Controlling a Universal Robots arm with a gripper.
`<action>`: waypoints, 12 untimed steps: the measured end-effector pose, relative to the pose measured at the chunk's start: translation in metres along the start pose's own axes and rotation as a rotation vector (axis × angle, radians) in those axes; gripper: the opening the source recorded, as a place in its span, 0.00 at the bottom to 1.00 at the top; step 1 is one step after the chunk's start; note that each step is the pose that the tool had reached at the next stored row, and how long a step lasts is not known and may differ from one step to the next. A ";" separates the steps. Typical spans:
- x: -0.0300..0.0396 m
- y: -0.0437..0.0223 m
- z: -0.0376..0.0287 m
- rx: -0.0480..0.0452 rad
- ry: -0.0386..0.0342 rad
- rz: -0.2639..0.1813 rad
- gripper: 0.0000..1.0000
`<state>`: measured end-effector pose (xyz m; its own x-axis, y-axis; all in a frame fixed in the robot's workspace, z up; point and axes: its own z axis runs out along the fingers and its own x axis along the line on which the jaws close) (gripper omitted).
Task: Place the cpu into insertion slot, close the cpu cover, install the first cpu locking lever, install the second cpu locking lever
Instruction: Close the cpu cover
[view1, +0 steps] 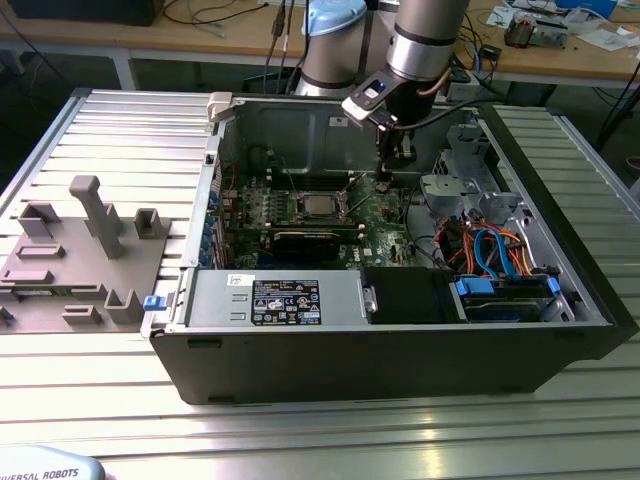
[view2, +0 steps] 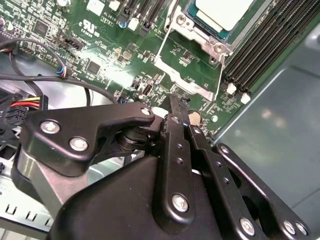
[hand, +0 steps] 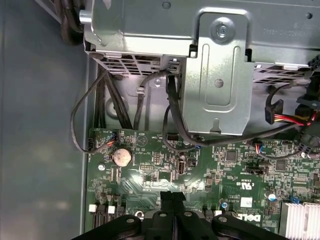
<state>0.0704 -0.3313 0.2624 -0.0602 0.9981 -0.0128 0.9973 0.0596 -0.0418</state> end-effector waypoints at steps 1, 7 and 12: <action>0.0000 0.0003 0.0012 0.0003 0.0004 0.000 0.11; 0.0001 0.0010 0.0098 0.0013 0.0022 -0.001 0.11; 0.0004 -0.0036 0.0103 0.0013 0.0023 -0.001 0.11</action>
<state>0.0663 -0.3312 0.2522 -0.0613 0.9981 -0.0105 0.9972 0.0608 -0.0431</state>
